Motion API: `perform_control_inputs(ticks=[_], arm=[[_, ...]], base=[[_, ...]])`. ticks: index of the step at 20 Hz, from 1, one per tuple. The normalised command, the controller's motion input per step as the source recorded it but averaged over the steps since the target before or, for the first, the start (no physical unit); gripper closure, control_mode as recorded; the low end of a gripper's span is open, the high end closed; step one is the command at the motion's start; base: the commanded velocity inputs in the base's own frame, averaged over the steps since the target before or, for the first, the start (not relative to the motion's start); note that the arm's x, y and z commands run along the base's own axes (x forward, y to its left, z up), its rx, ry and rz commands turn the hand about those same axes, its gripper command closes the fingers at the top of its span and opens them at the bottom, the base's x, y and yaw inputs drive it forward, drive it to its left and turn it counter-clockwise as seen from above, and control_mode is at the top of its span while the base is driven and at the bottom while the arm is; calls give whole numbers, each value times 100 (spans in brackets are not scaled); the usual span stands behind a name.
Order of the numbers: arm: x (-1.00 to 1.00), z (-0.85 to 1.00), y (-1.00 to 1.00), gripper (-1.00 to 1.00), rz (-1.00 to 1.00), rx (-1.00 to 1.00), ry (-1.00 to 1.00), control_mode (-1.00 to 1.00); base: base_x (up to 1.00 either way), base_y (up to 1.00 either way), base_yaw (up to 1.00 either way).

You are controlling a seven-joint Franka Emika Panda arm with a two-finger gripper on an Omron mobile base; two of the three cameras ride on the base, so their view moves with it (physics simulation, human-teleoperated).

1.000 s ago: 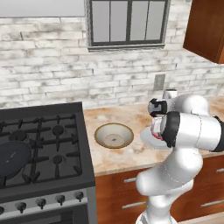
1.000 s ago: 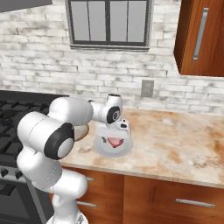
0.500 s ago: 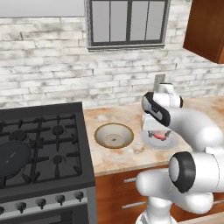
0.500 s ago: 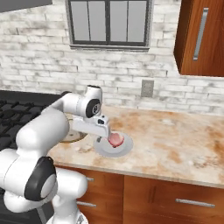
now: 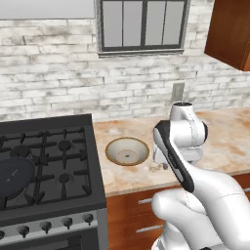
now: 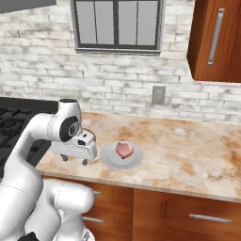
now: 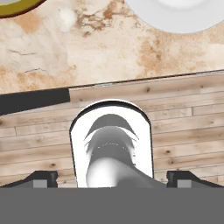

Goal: Place one of the steaks on the plate and the other in the bowl. Then place the bowl in the fridge.

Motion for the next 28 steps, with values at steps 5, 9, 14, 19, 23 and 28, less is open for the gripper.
perform_control_inputs(ticks=[5,9,14,19,23,28], arm=[[-49,24,-2,-100,0,-6,-5,-100],[0,0,0,-100,0,0,-2,-100],[0,0,0,-100,0,0,0,100],[0,0,0,-100,0,0,0,100],[0,0,0,-100,0,0,0,100],[0,0,0,-100,0,0,0,100]], base=[[0,0,0],[0,0,0],[-25,26,0],[-3,75,0],[-30,91,0],[-40,60,-2]])
